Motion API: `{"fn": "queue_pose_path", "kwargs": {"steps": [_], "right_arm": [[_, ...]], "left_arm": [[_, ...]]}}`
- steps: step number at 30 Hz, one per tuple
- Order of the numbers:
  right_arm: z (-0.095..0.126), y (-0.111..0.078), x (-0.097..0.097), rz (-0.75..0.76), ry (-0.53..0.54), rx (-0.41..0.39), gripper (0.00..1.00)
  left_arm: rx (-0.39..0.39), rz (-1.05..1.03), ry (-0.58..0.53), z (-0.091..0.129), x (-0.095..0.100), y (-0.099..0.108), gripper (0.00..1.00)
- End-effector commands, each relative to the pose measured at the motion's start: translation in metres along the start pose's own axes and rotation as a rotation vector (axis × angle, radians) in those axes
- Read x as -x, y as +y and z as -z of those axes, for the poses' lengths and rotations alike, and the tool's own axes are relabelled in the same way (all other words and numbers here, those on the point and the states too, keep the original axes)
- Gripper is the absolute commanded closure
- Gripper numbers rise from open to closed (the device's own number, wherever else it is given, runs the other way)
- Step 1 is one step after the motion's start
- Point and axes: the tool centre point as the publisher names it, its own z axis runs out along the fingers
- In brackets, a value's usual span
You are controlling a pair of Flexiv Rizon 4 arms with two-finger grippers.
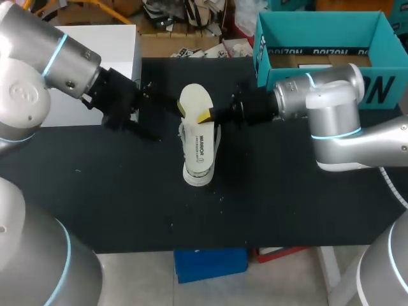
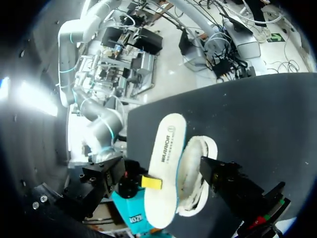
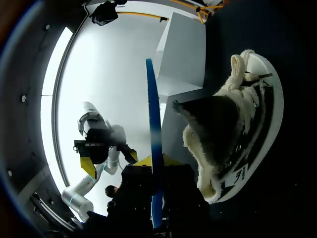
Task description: Take the shoe out of the shoebox, open the shoe tongue, remove and reinsert the insole, then place the shoe into the shoebox
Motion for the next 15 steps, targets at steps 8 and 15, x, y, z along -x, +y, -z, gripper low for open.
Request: {"fn": "queue_pose_path", "kwargs": {"steps": [8, 15], "right_arm": [[0.000, 0.000, 0.000, -0.001, -0.001, -0.002, 1.00], [0.000, 0.000, 0.000, -0.001, -0.001, -0.002, 1.00]], "left_arm": [[-0.013, 0.008, -0.132, -0.001, -0.012, 0.002, 0.00], [0.120, -0.091, -0.174, -0.001, -0.023, -0.003, 0.00]]}}
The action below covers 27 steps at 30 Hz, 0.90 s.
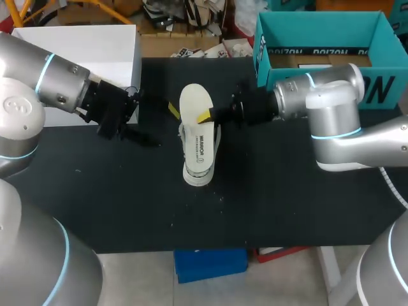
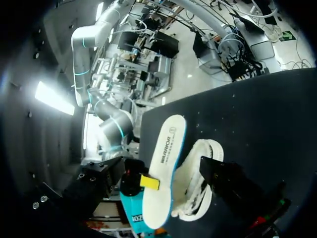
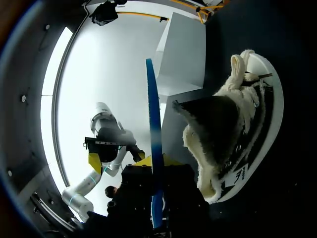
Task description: Take the shoe out of the shoebox, open the shoe tongue, remove and reinsert the insole, then place the shoe into the shoebox
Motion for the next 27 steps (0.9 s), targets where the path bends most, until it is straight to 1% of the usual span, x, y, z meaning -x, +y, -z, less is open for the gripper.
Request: {"fn": "queue_pose_path", "kwargs": {"steps": [1, 2, 3, 4, 6, 8, 9, 14, 17, 20, 24, 27], "right_arm": [[0.000, 0.000, 0.000, -0.001, -0.001, -0.002, 1.00], [0.000, 0.000, 0.000, -0.001, -0.001, -0.002, 1.00], [0.000, 0.000, 0.000, -0.001, -0.001, -0.002, 1.00], [0.000, 0.000, 0.000, -0.001, -0.001, -0.002, 1.00], [0.000, 0.000, 0.000, -0.001, -0.001, -0.002, 1.00], [0.000, 0.000, 0.000, -0.001, -0.001, -0.002, 1.00], [0.000, 0.000, 0.000, -0.001, -0.001, -0.002, 1.00], [0.000, 0.000, 0.000, -0.001, -0.001, -0.002, 1.00], [0.000, 0.000, 0.000, -0.001, -0.001, -0.002, 1.00], [0.000, 0.000, 0.000, -0.001, -0.001, -0.002, 1.00], [0.000, 0.000, 0.000, -0.001, -0.001, -0.002, 1.00], [0.000, 0.000, 0.000, -0.001, -0.001, -0.002, 1.00]], "left_arm": [[0.183, -0.136, -0.036, -0.001, -0.017, -0.008, 0.00], [0.210, -0.136, -0.049, -0.001, -0.023, -0.009, 0.00], [0.216, -0.148, -0.075, -0.002, -0.028, -0.009, 0.00], [0.197, -0.138, -0.124, -0.002, -0.032, -0.009, 0.00], [0.231, -0.181, -0.145, -0.001, -0.037, -0.008, 0.00], [0.260, -0.213, -0.198, 0.002, -0.037, -0.009, 0.00], [0.286, -0.230, -0.207, 0.002, -0.037, -0.008, 0.00], [0.354, -0.251, -0.287, 0.005, -0.038, -0.003, 0.00], [0.364, -0.248, -0.336, 0.002, -0.037, 0.001, 0.00], [0.361, -0.213, -0.384, -0.005, -0.039, 0.007, 0.00], [0.327, -0.174, -0.441, -0.019, -0.039, 0.014, 0.00], [0.310, -0.172, -0.458, -0.030, -0.035, 0.017, 0.00]]}}
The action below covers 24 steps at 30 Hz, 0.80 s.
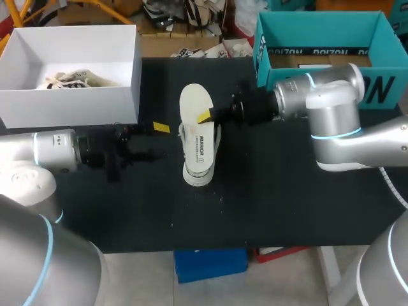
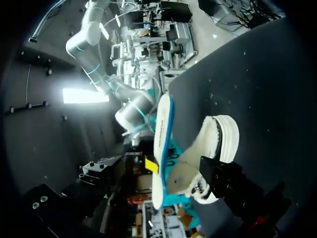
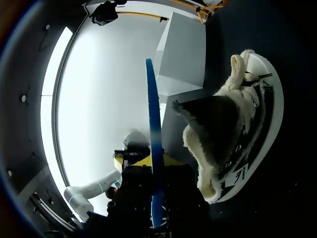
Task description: Take the shoe out of the shoebox, open the shoe tongue, remove and reinsert the insole, then place the shoe into the shoebox
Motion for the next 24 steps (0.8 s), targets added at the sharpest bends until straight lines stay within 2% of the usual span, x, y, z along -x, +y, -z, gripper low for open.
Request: {"fn": "queue_pose_path", "kwargs": {"steps": [1, 11, 14, 16, 17, 18, 24], "right_arm": [[0.000, 0.000, 0.000, -0.001, -0.001, -0.002, 1.00], [0.000, 0.000, 0.000, -0.001, -0.001, -0.002, 1.00], [0.000, 0.000, 0.000, -0.001, -0.001, -0.002, 1.00], [0.000, 0.000, 0.000, -0.001, -0.001, -0.002, 1.00], [0.000, 0.000, 0.000, -0.001, -0.001, -0.002, 1.00], [0.000, 0.000, 0.000, -0.001, -0.001, -0.002, 1.00], [0.000, 0.000, 0.000, -0.001, -0.001, -0.002, 1.00]], "left_arm": [[-0.002, 0.001, -0.041, -0.024, -0.007, 0.004, 0.00], [-0.011, -0.016, -0.049, -0.052, -0.004, 0.009, 0.00], [-0.008, -0.013, -0.055, -0.056, -0.004, 0.012, 0.15], [-0.006, -0.015, -0.054, -0.059, -0.004, 0.012, 0.32], [-0.005, -0.015, -0.053, -0.060, -0.005, 0.013, 0.45], [-0.005, -0.016, -0.053, -0.062, -0.005, 0.014, 0.53], [-0.013, -0.014, -0.055, -0.070, -0.006, 0.015, 0.60]]}}
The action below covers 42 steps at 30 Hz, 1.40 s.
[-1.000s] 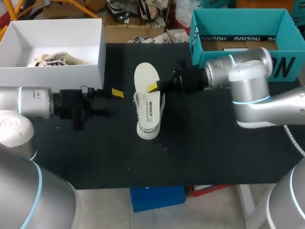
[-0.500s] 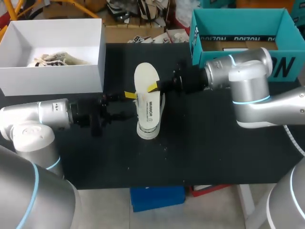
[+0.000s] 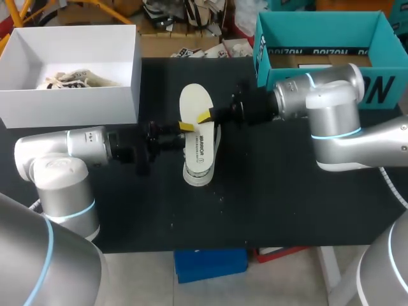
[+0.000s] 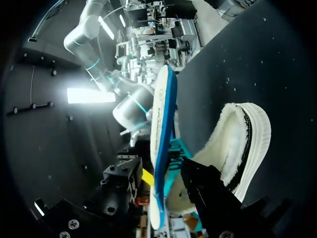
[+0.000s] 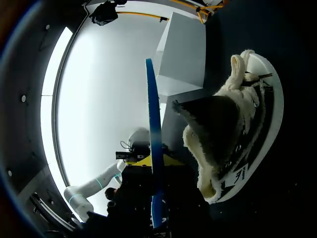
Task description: Take the shoe out of the shoebox, open the shoe tongue, remove and reinsert the insole, then place the shoe into the shoebox
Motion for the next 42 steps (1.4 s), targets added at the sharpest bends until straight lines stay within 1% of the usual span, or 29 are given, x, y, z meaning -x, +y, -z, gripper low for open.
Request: {"fn": "queue_pose_path", "kwargs": {"steps": [1, 7, 13, 15, 16, 17, 18, 19, 21, 27, 28, 29, 30, 33, 34, 38, 42], "right_arm": [[0.000, 0.000, 0.000, -0.001, -0.001, -0.002, 1.00], [0.000, 0.000, 0.000, -0.001, -0.001, -0.002, 1.00], [0.000, 0.000, 0.000, -0.001, -0.001, -0.002, 1.00], [0.000, 0.000, 0.000, -0.001, -0.001, -0.002, 1.00], [0.000, 0.000, 0.000, -0.001, -0.001, -0.002, 1.00], [0.000, 0.000, 0.000, -0.001, -0.001, -0.002, 1.00], [0.000, 0.000, 0.000, -0.001, -0.001, -0.002, 1.00], [0.000, 0.000, 0.000, -0.001, -0.001, -0.002, 1.00], [0.000, 0.000, 0.000, -0.001, -0.001, -0.002, 1.00], [0.000, 0.000, 0.000, -0.001, -0.001, -0.002, 1.00], [0.000, 0.000, 0.000, -0.001, -0.001, -0.002, 0.94], [0.000, 0.000, 0.000, -0.001, -0.001, -0.002, 0.37], [0.000, 0.000, 0.000, 0.001, -0.003, 0.002, 0.00], [0.003, 0.001, -0.005, 0.009, -0.030, 0.022, 0.00], [0.007, 0.000, -0.008, 0.011, -0.034, 0.044, 0.00], [0.021, -0.004, -0.013, -0.003, -0.083, 0.136, 0.00], [0.030, -0.011, -0.023, -0.014, -0.141, 0.195, 0.00]], "left_arm": [[-0.007, -0.004, 0.003, -0.008, -0.002, 0.002, 0.60], [-0.012, -0.008, -0.007, -0.015, -0.001, 0.004, 0.58], [-0.019, -0.027, -0.008, -0.021, -0.001, 0.007, 0.60], [-0.021, -0.031, -0.008, -0.022, 0.000, 0.008, 0.64], [-0.023, -0.036, -0.008, -0.023, 0.000, 0.009, 0.69], [-0.023, -0.038, -0.007, -0.024, -0.001, 0.009, 0.76], [-0.025, -0.045, -0.001, -0.025, -0.001, 0.010, 0.86], [-0.022, -0.048, 0.002, -0.026, -0.002, 0.010, 0.93], [-0.013, -0.046, 0.007, -0.027, -0.003, 0.012, 1.00], [0.003, -0.042, 0.012, -0.027, -0.004, 0.014, 1.00], [0.009, -0.038, 0.020, -0.027, -0.004, 0.014, 1.00], [0.010, -0.038, 0.023, -0.027, -0.005, 0.014, 1.00], [0.011, -0.035, 0.032, -0.026, -0.005, 0.014, 1.00], [0.027, -0.052, 0.084, -0.021, -0.005, 0.008, 1.00], [0.036, -0.058, 0.114, -0.019, -0.005, 0.005, 1.00], [0.029, -0.076, 0.199, -0.004, -0.004, -0.007, 1.00], [0.006, -0.082, 0.263, 0.014, 0.001, -0.018, 1.00]]}}
